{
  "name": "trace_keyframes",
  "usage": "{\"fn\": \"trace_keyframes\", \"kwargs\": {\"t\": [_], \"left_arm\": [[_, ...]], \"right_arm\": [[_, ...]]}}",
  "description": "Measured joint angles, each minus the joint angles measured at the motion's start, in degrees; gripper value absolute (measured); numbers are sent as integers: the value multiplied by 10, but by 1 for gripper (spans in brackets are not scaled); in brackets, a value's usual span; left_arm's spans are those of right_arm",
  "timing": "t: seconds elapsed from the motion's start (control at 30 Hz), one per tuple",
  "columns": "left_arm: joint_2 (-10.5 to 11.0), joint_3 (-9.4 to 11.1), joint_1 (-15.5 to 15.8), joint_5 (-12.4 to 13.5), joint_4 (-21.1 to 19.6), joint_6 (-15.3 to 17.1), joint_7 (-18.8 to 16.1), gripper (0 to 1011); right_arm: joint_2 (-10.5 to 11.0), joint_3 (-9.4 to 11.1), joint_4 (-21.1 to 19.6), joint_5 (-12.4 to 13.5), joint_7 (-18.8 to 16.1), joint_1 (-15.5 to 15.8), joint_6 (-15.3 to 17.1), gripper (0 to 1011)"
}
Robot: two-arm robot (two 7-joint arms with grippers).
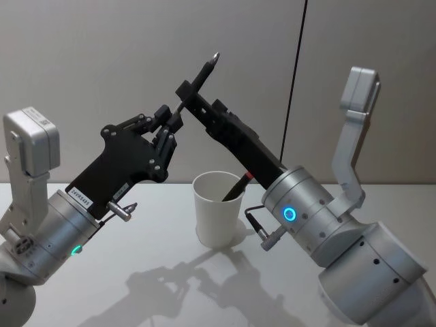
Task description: Place the pen into the pen holder.
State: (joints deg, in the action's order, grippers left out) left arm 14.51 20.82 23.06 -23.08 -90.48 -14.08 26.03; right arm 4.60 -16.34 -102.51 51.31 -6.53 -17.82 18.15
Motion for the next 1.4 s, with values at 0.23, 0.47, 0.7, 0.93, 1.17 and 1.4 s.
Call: {"fn": "trace_keyframes", "kwargs": {"t": [0.23, 0.47, 0.7, 0.93, 1.17, 1.4], "left_arm": [[2, -2, -5, 1, -6, 2, -2, 156], [2, -2, -8, 0, -9, 4, -3, 157], [2, 0, -10, 0, -9, 6, -3, 157], [2, 1, -10, 1, -9, 8, -4, 157], [0, 2, -9, 2, -7, 8, -4, 157], [-1, 2, -9, 3, -6, 7, -5, 157]], "right_arm": [[-3, -7, 6, -3, 6, -4, -7, 1001], [-5, -10, 10, -2, 10, -7, -11, 1001], [-5, -12, 12, 3, 12, -11, -13, 1001], [-5, -13, 14, 13, 12, -14, -12, 1001], [-2, -15, 15, 20, 10, -17, -11, 1001], [0, -17, 17, 24, 9, -18, -10, 1001]]}}
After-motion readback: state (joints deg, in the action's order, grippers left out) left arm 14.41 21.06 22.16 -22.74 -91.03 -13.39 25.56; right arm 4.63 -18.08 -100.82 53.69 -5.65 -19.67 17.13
